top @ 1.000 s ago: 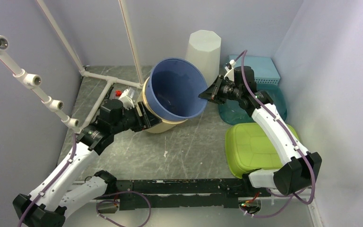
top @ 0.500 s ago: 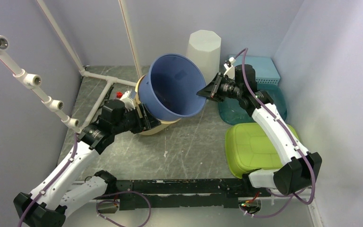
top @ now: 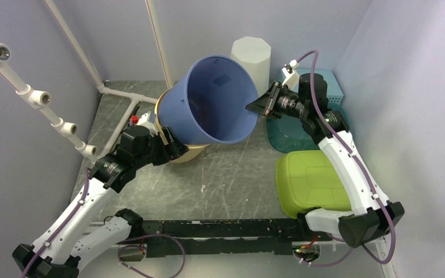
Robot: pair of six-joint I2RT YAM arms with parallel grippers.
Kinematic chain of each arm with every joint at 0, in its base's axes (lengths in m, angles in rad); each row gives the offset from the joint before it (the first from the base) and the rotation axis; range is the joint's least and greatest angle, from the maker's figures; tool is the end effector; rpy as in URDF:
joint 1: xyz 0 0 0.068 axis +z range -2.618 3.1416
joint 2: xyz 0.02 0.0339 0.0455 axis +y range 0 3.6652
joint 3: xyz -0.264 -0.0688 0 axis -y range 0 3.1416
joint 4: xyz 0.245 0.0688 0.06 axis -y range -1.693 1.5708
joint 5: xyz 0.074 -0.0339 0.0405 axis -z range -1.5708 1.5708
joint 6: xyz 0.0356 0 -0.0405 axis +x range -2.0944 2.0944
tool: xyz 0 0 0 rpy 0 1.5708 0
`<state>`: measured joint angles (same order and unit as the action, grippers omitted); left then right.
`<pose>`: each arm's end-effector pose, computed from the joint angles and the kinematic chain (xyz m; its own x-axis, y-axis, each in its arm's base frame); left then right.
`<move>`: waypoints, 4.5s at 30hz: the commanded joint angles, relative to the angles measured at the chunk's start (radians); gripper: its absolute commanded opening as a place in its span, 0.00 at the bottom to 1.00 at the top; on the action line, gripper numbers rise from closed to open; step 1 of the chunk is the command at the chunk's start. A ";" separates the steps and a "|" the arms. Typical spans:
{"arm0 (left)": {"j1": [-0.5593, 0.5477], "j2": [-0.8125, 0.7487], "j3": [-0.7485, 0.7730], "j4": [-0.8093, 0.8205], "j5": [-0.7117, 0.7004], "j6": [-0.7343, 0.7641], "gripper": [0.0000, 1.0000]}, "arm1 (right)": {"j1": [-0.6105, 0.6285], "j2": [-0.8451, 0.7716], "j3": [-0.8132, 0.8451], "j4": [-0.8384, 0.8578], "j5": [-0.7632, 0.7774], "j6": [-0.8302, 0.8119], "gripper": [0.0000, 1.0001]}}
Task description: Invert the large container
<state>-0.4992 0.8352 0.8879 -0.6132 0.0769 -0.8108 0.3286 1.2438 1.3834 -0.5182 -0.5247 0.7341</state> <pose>0.1542 -0.0872 0.3239 -0.7089 -0.4366 -0.5539 0.0299 0.7661 -0.6421 0.2468 0.1030 0.4183 -0.7420 0.3596 -0.5658 -0.3001 0.5766 0.7599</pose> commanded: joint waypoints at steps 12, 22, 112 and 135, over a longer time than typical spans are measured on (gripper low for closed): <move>0.005 -0.001 0.043 -0.050 -0.133 -0.073 0.78 | 0.004 -0.219 0.023 0.148 0.073 -0.074 0.00; 0.005 0.020 0.075 -0.083 -0.166 -0.070 0.79 | 0.004 -0.293 0.017 0.072 0.238 -0.144 0.00; 0.005 -0.074 0.085 0.175 0.120 -0.032 0.89 | 0.020 0.010 -0.041 -0.252 0.220 -0.237 0.00; 0.006 0.117 0.177 0.123 0.247 -0.008 0.50 | 0.021 0.008 -0.003 -0.276 0.075 -0.275 0.02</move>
<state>-0.4950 0.9592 1.0168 -0.4183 0.3634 -0.8494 0.3428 1.2774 1.3136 -0.8455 -0.3122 0.4427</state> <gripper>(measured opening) 0.563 0.125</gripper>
